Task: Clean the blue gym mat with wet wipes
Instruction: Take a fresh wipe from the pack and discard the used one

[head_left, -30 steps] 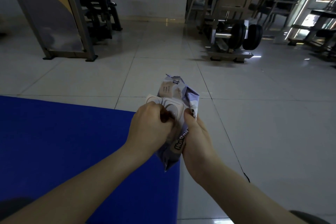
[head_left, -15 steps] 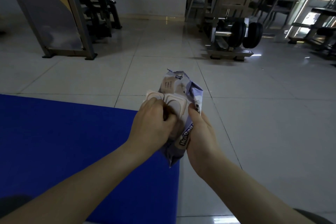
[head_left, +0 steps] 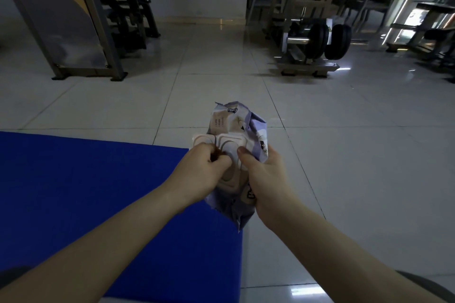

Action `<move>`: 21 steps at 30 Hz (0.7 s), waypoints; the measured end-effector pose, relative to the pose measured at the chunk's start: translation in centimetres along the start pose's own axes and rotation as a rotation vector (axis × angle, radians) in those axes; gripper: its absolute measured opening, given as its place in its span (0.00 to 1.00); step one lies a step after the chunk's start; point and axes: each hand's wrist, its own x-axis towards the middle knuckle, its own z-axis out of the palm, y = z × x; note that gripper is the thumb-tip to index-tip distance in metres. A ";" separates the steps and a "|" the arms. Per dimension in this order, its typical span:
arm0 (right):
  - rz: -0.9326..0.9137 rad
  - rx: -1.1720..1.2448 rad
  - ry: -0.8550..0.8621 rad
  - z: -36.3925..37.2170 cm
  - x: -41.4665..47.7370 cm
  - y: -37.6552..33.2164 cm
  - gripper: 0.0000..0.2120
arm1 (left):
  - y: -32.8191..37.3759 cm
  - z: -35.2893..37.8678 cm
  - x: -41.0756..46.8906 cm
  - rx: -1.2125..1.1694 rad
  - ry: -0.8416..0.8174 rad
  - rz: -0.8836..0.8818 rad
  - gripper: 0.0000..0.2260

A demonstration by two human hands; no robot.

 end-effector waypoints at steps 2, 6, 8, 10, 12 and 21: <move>0.008 -0.015 0.026 -0.1 0.1 0.1 0.08 | 0.0 -0.5 0.0 -0.047 -0.043 -0.012 0.11; 0.013 -0.071 0.056 -0.3 0.4 0.4 0.07 | 0.4 -2.1 0.1 -0.221 -0.154 -0.094 0.12; 0.034 -0.101 0.078 -0.4 0.7 0.5 0.07 | 0.6 -3.1 0.1 -0.249 -0.219 -0.105 0.12; 0.065 -0.125 0.099 -0.7 0.8 0.6 0.06 | 0.8 -4.0 0.0 -0.219 -0.286 -0.081 0.12; 0.071 -0.163 0.108 -0.9 1.1 0.7 0.05 | 1.2 -4.8 -0.2 -0.231 -0.307 -0.046 0.12; 0.117 -0.224 0.130 -1.1 1.7 1.5 0.05 | 0.8 -5.4 0.7 -0.614 0.086 -0.120 0.06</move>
